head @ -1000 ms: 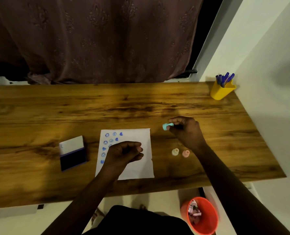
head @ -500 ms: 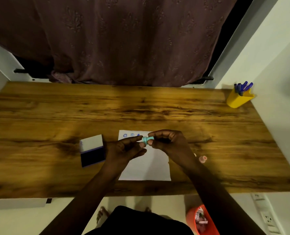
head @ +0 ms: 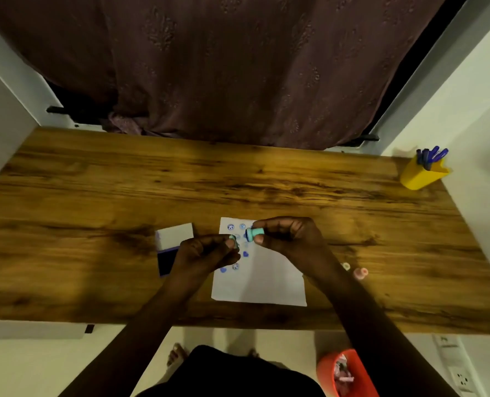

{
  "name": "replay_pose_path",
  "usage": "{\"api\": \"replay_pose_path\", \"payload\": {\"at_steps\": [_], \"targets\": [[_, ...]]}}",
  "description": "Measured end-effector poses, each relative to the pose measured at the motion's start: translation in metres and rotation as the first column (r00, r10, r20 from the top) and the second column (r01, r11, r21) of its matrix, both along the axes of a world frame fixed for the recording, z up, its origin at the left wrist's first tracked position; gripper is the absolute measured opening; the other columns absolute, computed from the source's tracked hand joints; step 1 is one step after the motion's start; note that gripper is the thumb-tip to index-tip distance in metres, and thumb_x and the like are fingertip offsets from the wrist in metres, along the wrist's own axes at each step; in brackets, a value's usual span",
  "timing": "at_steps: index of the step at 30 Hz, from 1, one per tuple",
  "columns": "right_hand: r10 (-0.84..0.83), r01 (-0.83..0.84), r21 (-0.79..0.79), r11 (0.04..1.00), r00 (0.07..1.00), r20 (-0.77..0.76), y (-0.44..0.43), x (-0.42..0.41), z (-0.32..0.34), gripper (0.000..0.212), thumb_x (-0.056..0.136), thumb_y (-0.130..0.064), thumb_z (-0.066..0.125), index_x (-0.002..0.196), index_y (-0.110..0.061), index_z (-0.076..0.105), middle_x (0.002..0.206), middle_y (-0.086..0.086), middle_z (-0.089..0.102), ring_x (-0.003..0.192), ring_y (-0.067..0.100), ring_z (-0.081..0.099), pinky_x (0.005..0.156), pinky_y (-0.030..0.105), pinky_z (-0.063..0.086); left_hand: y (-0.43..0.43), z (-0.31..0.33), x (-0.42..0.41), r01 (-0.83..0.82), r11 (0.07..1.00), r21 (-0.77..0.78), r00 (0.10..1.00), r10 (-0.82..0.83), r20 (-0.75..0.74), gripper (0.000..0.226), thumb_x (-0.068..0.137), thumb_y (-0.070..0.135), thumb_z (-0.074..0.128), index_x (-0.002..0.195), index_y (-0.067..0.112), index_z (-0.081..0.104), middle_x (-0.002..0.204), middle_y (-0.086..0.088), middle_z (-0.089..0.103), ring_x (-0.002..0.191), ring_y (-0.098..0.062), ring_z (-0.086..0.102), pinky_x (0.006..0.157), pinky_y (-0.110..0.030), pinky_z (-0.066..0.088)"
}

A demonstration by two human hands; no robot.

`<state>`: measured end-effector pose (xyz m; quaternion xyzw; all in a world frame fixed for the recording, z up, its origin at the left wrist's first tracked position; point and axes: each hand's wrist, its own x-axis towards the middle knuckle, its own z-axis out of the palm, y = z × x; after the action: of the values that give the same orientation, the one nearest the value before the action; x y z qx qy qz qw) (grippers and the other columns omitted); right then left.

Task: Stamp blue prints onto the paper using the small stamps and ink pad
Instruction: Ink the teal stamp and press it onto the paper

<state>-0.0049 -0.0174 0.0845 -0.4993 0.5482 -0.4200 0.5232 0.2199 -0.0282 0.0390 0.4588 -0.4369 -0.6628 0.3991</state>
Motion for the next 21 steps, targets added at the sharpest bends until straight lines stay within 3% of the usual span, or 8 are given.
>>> {"api": "replay_pose_path", "payload": {"at_steps": [5,10,16,19,21], "targets": [[-0.051,-0.067,0.238,0.969,0.889,0.456,-0.005,0.012,-0.005,0.036,0.082,-0.016,0.079,0.118,-0.012,0.076,0.121,0.016,0.074,0.114,0.029,0.072,0.086,0.028,0.060,-0.002,0.002,0.031,-0.063,0.997,0.039,0.990,0.068,-0.121,0.037,0.075,0.040,0.084,0.106,0.019,0.082,0.113,-0.013,0.080,0.106,-0.032,0.077,0.093,-0.045,0.061],[-0.070,-0.139,0.299,0.944,0.802,0.593,-0.013,0.039,-0.020,0.039,0.082,-0.012,0.080,0.120,-0.005,0.074,0.121,0.022,0.073,0.107,0.027,0.075,0.084,0.027,0.060,-0.006,-0.002,0.067,-0.174,0.976,0.134,0.963,0.196,-0.183,0.032,0.075,0.023,0.082,0.104,0.008,0.080,0.113,-0.022,0.078,0.102,-0.035,0.076,0.088,-0.046,0.063],[0.020,-0.134,0.294,0.947,0.933,0.360,-0.031,0.082,-0.039,0.034,0.082,-0.014,0.080,0.115,-0.007,0.075,0.113,0.016,0.077,0.107,0.030,0.075,0.089,0.032,0.062,-0.003,-0.009,0.110,-0.287,0.949,0.130,0.916,0.312,-0.252,0.014,0.081,0.010,0.075,0.093,0.010,0.082,0.103,-0.016,0.080,0.095,-0.028,0.078,0.083,-0.033,0.065],[0.086,-0.101,0.244,0.964,0.994,0.072,-0.040,0.105,-0.049,0.025,0.085,-0.012,0.081,0.110,-0.013,0.077,0.103,0.002,0.081,0.100,0.018,0.077,0.077,0.021,0.060,0.000,-0.013,0.129,-0.321,0.936,0.148,0.900,0.350,-0.259,0.016,0.081,0.010,0.075,0.095,0.008,0.081,0.104,-0.017,0.080,0.099,-0.029,0.077,0.084,-0.035,0.065],[0.116,-0.087,0.200,0.976,0.983,-0.139,-0.047,0.120,-0.056,0.021,0.083,-0.015,0.084,0.102,-0.020,0.078,0.095,-0.009,0.080,0.093,0.003,0.075,0.074,0.015,0.058,0.002,-0.016,0.139,-0.337,0.931,0.142,0.900,0.362,-0.242,0.018,0.082,0.011,0.075,0.099,0.006,0.080,0.105,-0.018,0.080,0.100,-0.030,0.077,0.086,-0.037,0.064]]}}
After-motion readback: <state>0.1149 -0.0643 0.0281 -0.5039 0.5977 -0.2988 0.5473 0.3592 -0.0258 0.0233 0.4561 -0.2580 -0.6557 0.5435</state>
